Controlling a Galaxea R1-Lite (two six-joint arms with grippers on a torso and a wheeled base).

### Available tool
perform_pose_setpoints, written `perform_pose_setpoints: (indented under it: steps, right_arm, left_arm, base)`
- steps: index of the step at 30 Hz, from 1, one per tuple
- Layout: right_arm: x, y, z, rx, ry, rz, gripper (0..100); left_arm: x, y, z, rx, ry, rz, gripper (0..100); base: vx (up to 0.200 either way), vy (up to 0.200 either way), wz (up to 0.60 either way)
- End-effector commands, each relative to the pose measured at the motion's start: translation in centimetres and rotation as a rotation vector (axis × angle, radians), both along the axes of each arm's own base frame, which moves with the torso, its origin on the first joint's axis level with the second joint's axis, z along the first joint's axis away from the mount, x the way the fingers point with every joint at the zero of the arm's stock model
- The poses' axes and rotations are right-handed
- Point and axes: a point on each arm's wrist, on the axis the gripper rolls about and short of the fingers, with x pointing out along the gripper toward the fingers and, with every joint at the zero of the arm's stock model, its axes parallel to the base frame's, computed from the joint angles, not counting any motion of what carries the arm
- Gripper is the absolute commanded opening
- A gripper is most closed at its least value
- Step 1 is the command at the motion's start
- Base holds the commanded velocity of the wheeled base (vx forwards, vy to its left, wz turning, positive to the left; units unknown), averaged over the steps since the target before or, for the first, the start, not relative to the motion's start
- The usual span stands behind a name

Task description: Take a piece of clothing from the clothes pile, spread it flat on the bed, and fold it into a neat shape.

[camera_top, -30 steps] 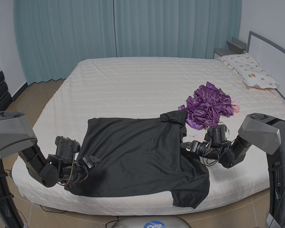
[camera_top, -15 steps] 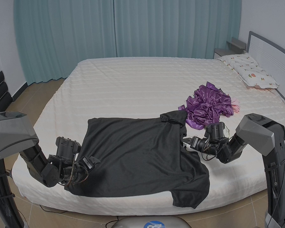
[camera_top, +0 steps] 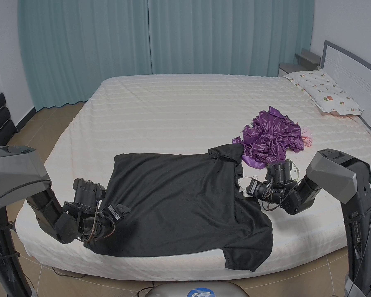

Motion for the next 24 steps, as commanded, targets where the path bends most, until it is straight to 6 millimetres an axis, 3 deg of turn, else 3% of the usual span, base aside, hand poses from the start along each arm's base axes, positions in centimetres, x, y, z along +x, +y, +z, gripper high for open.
perform_pose_setpoints:
  steps: [1, 5, 6, 23, 24]
  right_arm:
    - [0.0, 0.0, 1.1, 0.017, -0.029, -0.004, 0]
    - [-0.6, 0.0, 1.5, 0.042, -0.033, -0.007, 0]
    - [-0.7, 0.0, 1.4, 0.040, -0.029, -0.004, 100]
    - [-0.7, 1.4, 0.2, 0.072, -0.014, 0.007, 100]
    - [-0.7, 1.4, 0.1, 0.078, -0.010, 0.003, 0]
  left_arm:
    - [0.0, 0.0, 0.0, 0.000, 0.001, 0.000, 100]
    - [0.0, 0.0, -0.2, 0.003, 0.006, 0.001, 100]
    - [0.0, 0.0, -0.2, 0.002, 0.006, 0.000, 100]
    - [0.0, 0.0, -0.3, 0.002, 0.007, 0.000, 100]
    - [0.0, 0.0, -0.2, 0.002, 0.006, 0.000, 100]
  base:
    - [0.000, 0.000, 0.00]
    - [0.000, 0.000, 0.00]
    - [0.000, 0.000, 0.00]
    - [0.000, 0.000, 0.00]
    - [0.000, 0.000, 0.00]
